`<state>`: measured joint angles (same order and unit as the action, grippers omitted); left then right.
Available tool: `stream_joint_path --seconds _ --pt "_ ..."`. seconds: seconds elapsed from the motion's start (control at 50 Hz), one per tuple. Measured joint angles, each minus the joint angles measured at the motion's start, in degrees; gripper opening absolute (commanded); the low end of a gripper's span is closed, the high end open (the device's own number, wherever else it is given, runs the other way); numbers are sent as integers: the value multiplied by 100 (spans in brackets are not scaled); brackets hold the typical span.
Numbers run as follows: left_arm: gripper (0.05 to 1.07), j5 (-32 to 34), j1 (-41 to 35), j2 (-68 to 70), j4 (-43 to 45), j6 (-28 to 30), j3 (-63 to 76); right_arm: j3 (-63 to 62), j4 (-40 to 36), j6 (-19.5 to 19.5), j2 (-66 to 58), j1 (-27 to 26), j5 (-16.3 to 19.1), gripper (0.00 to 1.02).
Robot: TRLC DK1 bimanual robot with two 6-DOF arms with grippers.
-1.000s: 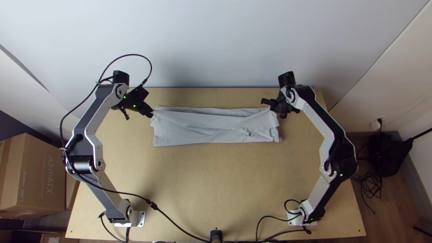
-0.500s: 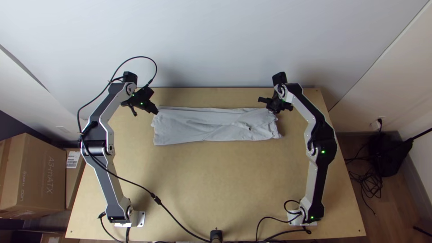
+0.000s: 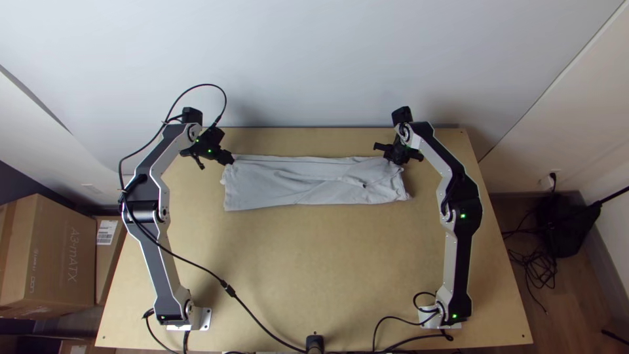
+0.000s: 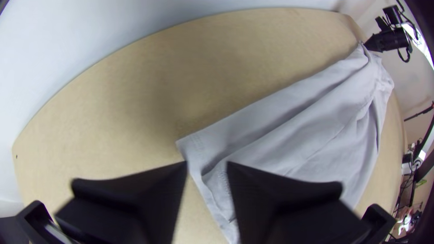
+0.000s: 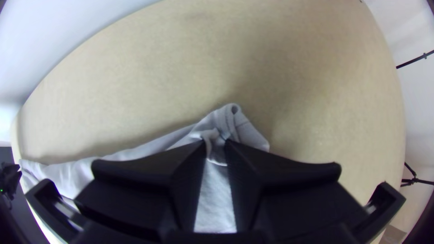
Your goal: Fold the t-shirt
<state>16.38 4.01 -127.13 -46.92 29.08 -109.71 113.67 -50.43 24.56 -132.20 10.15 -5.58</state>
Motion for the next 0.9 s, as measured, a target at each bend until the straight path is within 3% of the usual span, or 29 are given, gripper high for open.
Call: stream_joint_path --seconds 0.08,0.12,0.4,0.46,0.76,0.9 --pt "103 236 72 48 20 -85 13 -11 20 -7 72 -4 -4 86" --pt "103 352 122 94 33 -151 22 -61 26 -22 138 -4 -13 92" --pt "103 1606 715 1126 33 -1021 205 -793 2 -24 1534 -7 -22 93" --pt "103 2004 868 1346 -22 -1244 260 -903 7 -22 1912 -4 35 98" --pt "103 3224 1703 1379 -376 -2271 1040 -1023 4 396 3097 -96 2507 98" --pt "103 3447 1939 1209 -282 -2459 1443 -1023 -20 570 3226 -212 3101 98"
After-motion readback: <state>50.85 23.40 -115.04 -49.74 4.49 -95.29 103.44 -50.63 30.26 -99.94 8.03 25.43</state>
